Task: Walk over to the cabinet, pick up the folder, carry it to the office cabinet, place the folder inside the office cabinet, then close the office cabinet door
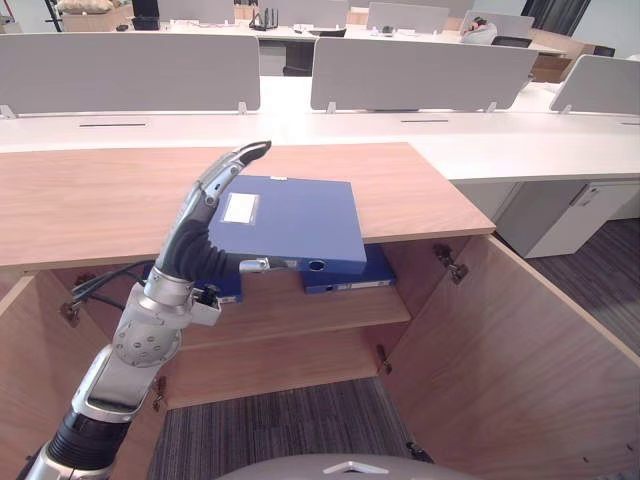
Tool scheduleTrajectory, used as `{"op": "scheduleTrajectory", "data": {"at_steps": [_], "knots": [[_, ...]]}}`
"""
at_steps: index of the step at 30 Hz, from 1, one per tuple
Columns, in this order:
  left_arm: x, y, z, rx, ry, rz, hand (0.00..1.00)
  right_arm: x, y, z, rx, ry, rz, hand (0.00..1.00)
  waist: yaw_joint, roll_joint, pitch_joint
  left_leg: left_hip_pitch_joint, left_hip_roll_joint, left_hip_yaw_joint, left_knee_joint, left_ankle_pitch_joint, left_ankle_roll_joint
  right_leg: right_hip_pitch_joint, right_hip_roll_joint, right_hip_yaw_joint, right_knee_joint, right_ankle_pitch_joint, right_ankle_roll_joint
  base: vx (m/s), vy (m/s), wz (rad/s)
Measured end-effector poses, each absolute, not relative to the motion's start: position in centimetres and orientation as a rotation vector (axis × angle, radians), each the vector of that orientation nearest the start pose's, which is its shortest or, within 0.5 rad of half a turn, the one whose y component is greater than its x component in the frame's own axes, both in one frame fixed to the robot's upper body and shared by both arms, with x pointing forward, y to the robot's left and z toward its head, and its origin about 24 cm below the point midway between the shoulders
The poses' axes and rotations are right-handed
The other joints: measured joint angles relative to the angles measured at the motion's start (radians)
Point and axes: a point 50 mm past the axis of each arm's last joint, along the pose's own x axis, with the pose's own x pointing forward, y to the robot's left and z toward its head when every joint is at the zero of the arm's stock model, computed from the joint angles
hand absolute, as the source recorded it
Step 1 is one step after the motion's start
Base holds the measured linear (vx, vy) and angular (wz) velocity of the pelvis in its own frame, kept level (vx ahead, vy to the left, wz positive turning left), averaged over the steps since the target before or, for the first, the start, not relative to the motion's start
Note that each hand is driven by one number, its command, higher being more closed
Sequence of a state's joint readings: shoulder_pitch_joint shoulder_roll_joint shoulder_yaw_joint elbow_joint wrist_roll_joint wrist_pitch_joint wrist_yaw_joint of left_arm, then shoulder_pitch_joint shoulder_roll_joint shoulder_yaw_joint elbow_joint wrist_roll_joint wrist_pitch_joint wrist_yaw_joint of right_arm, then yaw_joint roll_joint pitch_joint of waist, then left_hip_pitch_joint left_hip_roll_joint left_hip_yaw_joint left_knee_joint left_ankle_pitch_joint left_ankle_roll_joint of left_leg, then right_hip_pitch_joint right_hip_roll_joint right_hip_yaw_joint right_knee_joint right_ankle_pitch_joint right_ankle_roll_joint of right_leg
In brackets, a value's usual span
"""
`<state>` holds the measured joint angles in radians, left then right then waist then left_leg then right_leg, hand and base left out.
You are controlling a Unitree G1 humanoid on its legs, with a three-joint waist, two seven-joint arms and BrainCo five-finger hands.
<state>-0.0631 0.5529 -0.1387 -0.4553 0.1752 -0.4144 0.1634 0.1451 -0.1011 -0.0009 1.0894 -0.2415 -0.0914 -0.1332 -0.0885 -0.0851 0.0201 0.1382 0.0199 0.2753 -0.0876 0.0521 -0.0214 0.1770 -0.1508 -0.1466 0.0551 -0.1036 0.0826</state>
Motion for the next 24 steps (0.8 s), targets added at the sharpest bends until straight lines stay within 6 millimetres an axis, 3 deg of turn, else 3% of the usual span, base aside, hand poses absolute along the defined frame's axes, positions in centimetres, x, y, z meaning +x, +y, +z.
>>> {"op": "scheduleTrajectory", "data": {"at_steps": [10,15,24], "knots": [[21.9,12.7,16.5,0.703,-0.907,-0.333,0.0,7.1,-19.4,-16.5,-0.366,1.105,-0.029,0.0,-0.015,-0.006,-0.004,-0.012,-0.004,-0.002,0.0,0.008,0.01,-0.007,0.0,-0.001,-0.01,0.011,0.015,0.0,0.0,0.0],[23.0,12.0,13.6,0.927,-0.839,-0.386,0.0,7.6,-19.3,-16.4,-0.372,1.092,-0.022,0.0,-0.026,-0.008,-0.005,-0.011,-0.006,-0.003,0.0,0.011,0.015,-0.004,-0.001,-0.004,-0.019,0.011,0.014,0.0,0.0,0.0],[23.4,11.4,10.2,1.115,-0.774,-0.412,0.0,7.6,-19.3,-16.4,-0.38,1.088,-0.025,0.0,-0.037,-0.016,-0.007,-0.011,-0.008,-0.003,0.0,0.009,0.016,0.001,-0.003,-0.007,-0.035,0.013,0.012,0.0,0.0,0.0]]}}
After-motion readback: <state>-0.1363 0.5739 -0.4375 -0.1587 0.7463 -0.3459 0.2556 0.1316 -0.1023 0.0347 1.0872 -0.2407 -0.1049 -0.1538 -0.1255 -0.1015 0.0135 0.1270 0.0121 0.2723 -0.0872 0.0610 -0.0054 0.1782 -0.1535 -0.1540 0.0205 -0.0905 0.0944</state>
